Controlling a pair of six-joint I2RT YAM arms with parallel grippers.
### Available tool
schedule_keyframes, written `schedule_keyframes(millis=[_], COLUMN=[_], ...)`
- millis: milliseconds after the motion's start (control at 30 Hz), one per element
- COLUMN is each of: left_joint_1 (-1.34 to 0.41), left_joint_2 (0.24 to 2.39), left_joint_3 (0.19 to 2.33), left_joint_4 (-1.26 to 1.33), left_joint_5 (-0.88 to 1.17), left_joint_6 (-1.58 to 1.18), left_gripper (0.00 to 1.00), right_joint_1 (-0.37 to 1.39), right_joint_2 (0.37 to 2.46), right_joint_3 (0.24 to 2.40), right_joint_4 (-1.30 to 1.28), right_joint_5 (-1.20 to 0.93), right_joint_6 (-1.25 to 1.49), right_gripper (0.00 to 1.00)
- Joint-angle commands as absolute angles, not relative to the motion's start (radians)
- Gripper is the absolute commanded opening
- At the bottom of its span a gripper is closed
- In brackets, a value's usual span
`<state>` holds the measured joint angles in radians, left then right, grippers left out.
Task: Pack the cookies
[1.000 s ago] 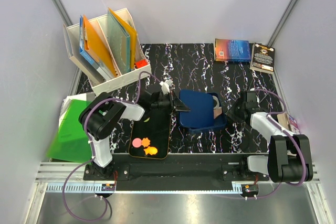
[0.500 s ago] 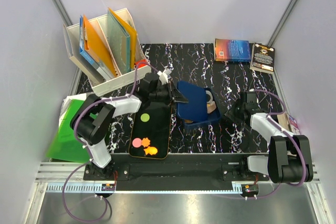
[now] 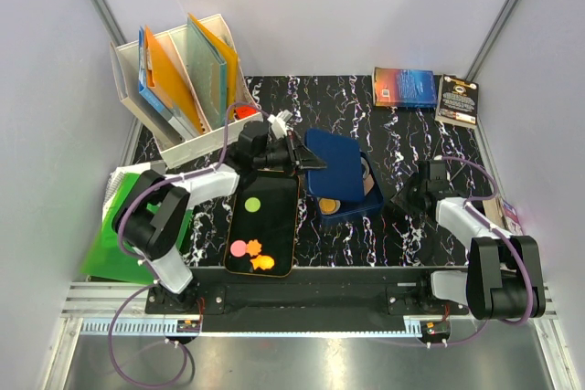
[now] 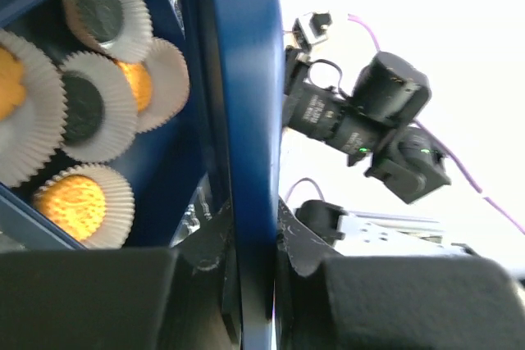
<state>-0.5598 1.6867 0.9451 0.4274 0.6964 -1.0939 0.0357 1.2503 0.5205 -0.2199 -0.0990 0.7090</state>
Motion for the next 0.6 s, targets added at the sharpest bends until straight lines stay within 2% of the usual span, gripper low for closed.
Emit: schedule_keyframes(millis=[0,33,133,467,500,567], left_joint_1=[-0.558,-0.560,-0.572,-0.597,-0.600,-0.604], left_joint_2=[1.673,1.687,1.742,1.853,1.862,1.885], left_joint_3=[0.821,0.778,0.721,0.686,0.687,0.689], left_joint_4=[0.881,1.022,1.179,1.244,1.241,1.233], left_joint_5=[0.707,0.704,0.683,0.649,0.646,0.641], left_joint_6=[-1.390,-1.432,-1.520,-1.522,-1.519,-1.505], left_gripper=[0.00,0.00,0.00,0.01,0.03,0.14], right_joint_1=[0.038,0.038,0.040,0.040,0.038,0.038], right_joint_2=[1.239,1.246,1.270,1.287,1.287,1.287], right_joint_3=[0.503,0.499,0.497,0.491,0.491,0.488], right_joint_4=[-0.160,-0.152,-0.134,-0.106,-0.104,-0.104], right_joint_5=[-0.120,-0.124,-0.140,-0.152,-0.152,-0.150], right_joint_6=[0.729,0.732,0.742,0.747,0.746,0.746], right_gripper=[0.33,0.33,0.32,0.32,0.32,0.32])
